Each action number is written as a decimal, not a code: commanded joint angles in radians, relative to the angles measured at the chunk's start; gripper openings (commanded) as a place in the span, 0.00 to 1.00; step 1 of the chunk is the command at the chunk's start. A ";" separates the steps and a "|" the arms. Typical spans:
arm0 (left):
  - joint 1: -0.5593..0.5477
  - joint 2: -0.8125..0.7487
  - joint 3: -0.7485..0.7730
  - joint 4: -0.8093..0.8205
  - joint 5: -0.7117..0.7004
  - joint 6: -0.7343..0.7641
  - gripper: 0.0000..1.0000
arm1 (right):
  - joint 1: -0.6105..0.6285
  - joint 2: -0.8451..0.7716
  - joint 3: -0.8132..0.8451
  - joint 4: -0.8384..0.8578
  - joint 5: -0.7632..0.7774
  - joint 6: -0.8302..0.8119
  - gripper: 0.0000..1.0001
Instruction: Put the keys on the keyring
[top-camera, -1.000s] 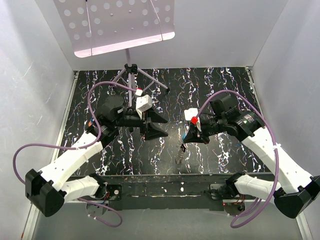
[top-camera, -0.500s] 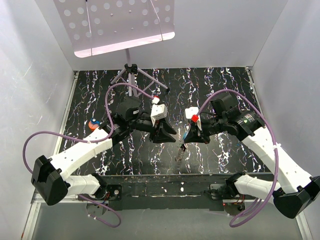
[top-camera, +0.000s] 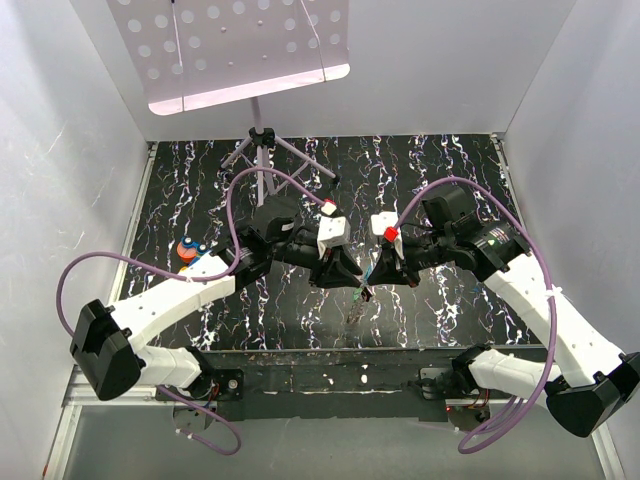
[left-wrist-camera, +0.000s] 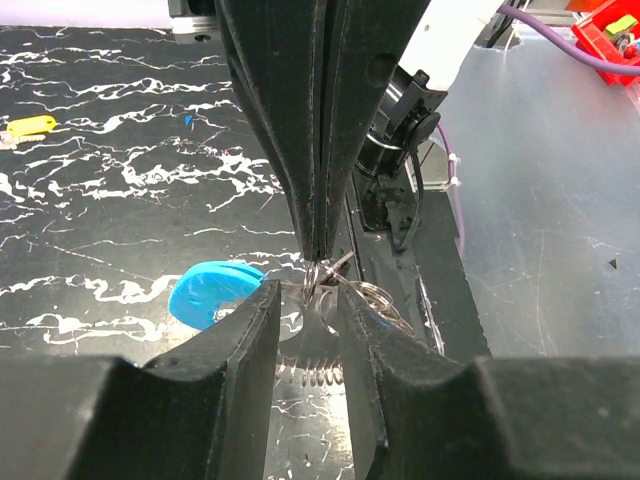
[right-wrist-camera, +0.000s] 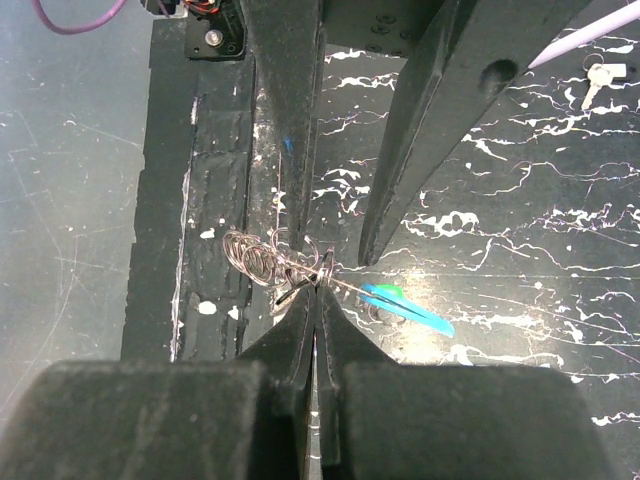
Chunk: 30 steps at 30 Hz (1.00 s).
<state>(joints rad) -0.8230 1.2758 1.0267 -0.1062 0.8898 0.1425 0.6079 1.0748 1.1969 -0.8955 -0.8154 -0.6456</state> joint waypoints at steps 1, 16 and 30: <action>-0.018 -0.007 0.049 -0.033 -0.022 0.042 0.27 | -0.005 -0.009 0.023 0.046 -0.045 0.017 0.01; -0.036 0.017 0.076 -0.084 -0.025 0.069 0.15 | -0.010 -0.013 0.015 0.053 -0.050 0.029 0.01; -0.041 0.014 0.082 -0.116 -0.043 0.083 0.00 | -0.022 -0.030 0.006 0.072 -0.057 0.056 0.01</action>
<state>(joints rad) -0.8566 1.3205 1.0878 -0.2070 0.8715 0.2111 0.5957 1.0744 1.1950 -0.8883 -0.8257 -0.6159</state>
